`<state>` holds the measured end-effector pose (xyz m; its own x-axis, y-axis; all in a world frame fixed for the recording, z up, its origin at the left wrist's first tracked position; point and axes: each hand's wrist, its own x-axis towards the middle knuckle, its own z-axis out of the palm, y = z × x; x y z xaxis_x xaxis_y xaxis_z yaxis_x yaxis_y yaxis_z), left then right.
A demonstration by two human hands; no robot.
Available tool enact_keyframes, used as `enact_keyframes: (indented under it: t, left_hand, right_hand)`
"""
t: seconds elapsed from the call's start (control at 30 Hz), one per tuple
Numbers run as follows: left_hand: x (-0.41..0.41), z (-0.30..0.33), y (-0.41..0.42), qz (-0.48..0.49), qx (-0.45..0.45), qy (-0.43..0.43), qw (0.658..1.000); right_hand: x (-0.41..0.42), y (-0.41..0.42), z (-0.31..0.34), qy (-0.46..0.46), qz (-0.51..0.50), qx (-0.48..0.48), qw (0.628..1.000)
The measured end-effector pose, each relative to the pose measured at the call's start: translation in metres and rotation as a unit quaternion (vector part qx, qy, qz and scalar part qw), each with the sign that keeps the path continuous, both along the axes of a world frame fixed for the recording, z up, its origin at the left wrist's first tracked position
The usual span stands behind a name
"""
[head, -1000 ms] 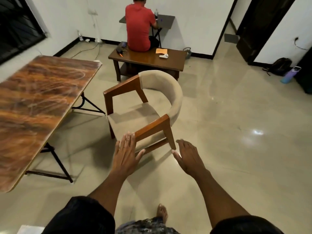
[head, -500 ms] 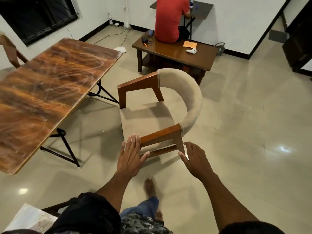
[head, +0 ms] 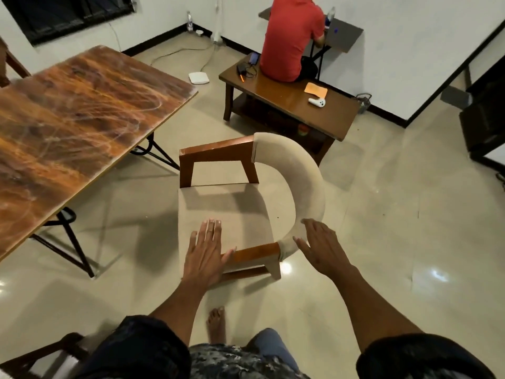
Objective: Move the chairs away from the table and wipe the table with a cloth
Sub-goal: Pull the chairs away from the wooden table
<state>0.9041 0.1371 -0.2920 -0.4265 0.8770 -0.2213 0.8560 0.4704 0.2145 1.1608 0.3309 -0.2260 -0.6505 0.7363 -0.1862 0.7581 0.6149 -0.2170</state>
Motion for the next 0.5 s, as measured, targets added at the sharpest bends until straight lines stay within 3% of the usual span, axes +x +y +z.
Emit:
enact_keyframes:
  t: [0.5]
  left_hand:
    - [-0.024,-0.004,0.036,0.247,-0.002,-0.018,0.969]
  right_hand:
    - [-0.069,0.208,0.013,-0.048,0.077,-0.026,0.996]
